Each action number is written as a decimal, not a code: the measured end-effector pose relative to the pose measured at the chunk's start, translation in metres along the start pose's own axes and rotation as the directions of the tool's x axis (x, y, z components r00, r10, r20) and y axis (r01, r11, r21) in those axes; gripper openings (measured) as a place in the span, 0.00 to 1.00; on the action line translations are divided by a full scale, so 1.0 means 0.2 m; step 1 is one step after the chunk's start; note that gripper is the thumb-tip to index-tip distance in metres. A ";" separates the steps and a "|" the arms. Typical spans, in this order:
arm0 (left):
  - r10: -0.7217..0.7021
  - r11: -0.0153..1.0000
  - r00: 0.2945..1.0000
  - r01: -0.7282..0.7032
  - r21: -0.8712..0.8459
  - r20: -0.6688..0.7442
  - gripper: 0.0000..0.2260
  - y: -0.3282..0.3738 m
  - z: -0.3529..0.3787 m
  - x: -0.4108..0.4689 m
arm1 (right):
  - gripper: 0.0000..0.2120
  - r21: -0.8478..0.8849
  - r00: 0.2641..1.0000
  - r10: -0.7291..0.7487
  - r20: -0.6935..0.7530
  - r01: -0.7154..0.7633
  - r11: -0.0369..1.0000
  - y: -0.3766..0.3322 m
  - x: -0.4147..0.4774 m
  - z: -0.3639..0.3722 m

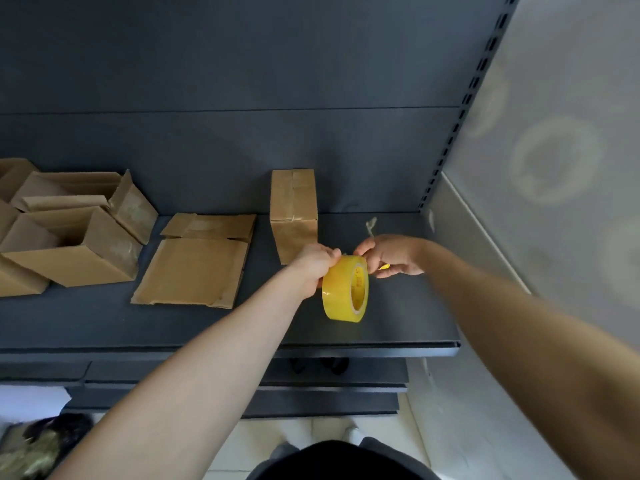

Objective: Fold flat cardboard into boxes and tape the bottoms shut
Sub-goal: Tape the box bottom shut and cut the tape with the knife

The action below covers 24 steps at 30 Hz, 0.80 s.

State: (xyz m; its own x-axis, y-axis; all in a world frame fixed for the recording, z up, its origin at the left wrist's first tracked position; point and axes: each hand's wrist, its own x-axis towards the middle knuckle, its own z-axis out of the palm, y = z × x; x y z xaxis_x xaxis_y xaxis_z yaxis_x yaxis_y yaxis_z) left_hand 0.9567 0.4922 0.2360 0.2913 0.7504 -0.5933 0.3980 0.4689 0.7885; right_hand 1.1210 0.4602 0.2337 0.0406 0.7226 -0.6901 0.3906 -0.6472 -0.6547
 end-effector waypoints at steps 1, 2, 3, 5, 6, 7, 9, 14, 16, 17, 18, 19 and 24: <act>0.005 1.000 1.000 -0.005 -0.009 0.020 0.06 0.01 0.01 -0.01 | 0.20 -0.041 1.000 0.011 0.001 -0.011 0.999 0.02 -0.02 0.01; 0.012 1.000 0.999 -0.011 -0.029 0.049 0.04 0.02 0.03 -0.02 | 0.22 -0.085 1.000 0.000 -0.031 -0.003 0.996 0.05 -0.03 0.03; 0.019 0.998 0.996 -0.014 -0.056 0.085 0.04 0.04 0.04 -0.03 | 0.18 -0.146 0.995 -0.024 -0.093 0.010 0.989 0.07 -0.04 0.04; 0.037 0.995 0.989 -0.023 -0.098 0.146 0.08 0.06 0.06 -0.05 | 0.05 -0.235 0.972 -0.072 -0.222 0.018 0.972 0.11 -0.07 0.05; 0.046 0.994 0.986 -0.029 -0.109 0.162 0.08 0.06 0.07 -0.07 | 0.07 -0.243 0.960 -0.070 -0.273 0.002 0.970 0.13 -0.08 0.05; 0.049 0.993 0.983 -0.028 -0.117 0.178 0.09 0.07 0.08 -0.08 | 0.10 -0.238 0.948 -0.052 -0.313 -0.025 0.971 0.14 -0.09 0.04; 0.062 0.990 0.974 -0.032 -0.139 0.218 0.10 0.07 0.11 -0.10 | 0.11 -0.238 0.932 -0.020 -0.362 -0.072 0.969 0.17 -0.14 0.02; 0.031 0.991 0.958 0.007 -0.131 0.285 0.09 0.08 0.19 -0.13 | 0.11 -0.205 0.901 0.040 -0.433 -0.141 0.969 0.23 -0.22 -0.01; -0.032 0.989 0.956 0.072 -0.127 0.292 0.01 0.07 0.20 -0.14 | 0.11 -0.220 0.876 0.041 -0.480 -0.165 0.961 0.25 -0.24 0.00; -0.081 0.986 0.958 0.117 -0.116 0.276 0.07 0.06 0.21 -0.14 | 0.10 -0.254 0.860 0.031 -0.510 -0.185 0.949 0.26 -0.25 0.00; -0.133 0.981 0.955 0.164 -0.100 0.266 0.13 0.06 0.21 -0.13 | 0.09 -0.293 0.841 0.017 -0.541 -0.207 0.933 0.26 -0.26 0.01; -0.161 0.978 0.952 0.189 -0.087 0.260 0.17 0.06 0.22 -0.13 | 0.08 -0.323 0.821 0.000 -0.570 -0.224 0.919 0.27 -0.26 0.01; -0.265 0.958 0.937 0.283 -0.049 0.226 0.27 0.07 0.23 -0.13 | 0.08 -0.362 0.782 -0.002 -0.624 -0.287 0.887 0.32 -0.25 0.03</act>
State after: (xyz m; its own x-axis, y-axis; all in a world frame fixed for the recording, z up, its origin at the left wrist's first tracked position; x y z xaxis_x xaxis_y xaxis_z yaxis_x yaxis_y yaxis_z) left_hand 0.9958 0.4580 0.2547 0.3638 0.4740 -0.8019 0.4213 0.6841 0.5955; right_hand 1.1379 0.3807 0.2246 0.6045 0.7176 -0.3457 0.6678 -0.6932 -0.2712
